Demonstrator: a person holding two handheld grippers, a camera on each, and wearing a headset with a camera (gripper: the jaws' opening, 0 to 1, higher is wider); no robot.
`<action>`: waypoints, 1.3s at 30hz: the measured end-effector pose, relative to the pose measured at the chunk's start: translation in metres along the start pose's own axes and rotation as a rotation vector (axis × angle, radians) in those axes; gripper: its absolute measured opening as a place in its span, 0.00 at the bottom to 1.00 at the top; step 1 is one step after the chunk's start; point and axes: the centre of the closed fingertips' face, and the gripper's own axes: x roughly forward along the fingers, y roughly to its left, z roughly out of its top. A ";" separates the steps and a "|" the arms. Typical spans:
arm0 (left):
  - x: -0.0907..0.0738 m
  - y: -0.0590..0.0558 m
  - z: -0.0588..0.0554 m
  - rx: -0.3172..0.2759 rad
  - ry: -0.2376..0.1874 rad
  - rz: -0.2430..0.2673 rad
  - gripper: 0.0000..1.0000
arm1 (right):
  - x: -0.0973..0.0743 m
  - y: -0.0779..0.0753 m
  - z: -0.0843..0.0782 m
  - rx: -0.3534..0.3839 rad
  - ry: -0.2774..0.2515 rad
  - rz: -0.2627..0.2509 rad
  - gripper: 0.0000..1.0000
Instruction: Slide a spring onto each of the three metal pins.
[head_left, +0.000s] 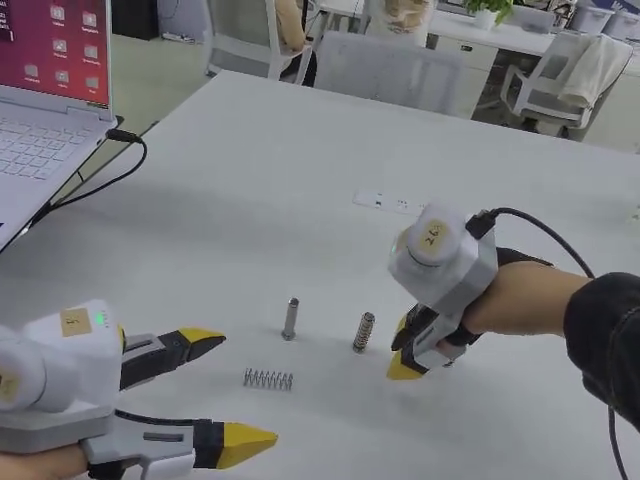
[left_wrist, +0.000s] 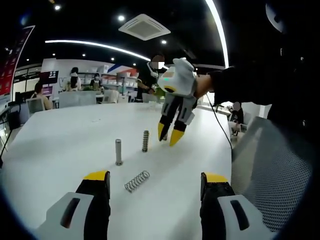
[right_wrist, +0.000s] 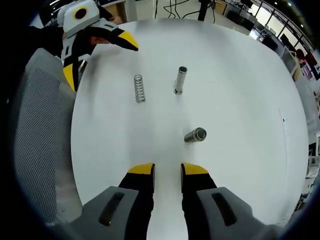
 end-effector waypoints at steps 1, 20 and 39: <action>0.000 0.000 0.000 0.001 0.001 0.000 0.70 | 0.000 0.003 0.001 0.000 -0.007 0.004 0.19; -0.003 -0.005 0.003 0.016 0.004 0.003 0.69 | 0.009 0.035 0.044 -0.083 -0.058 0.048 0.19; -0.007 0.001 0.001 0.008 0.003 0.017 0.68 | 0.038 0.040 0.094 -0.147 -0.096 0.079 0.17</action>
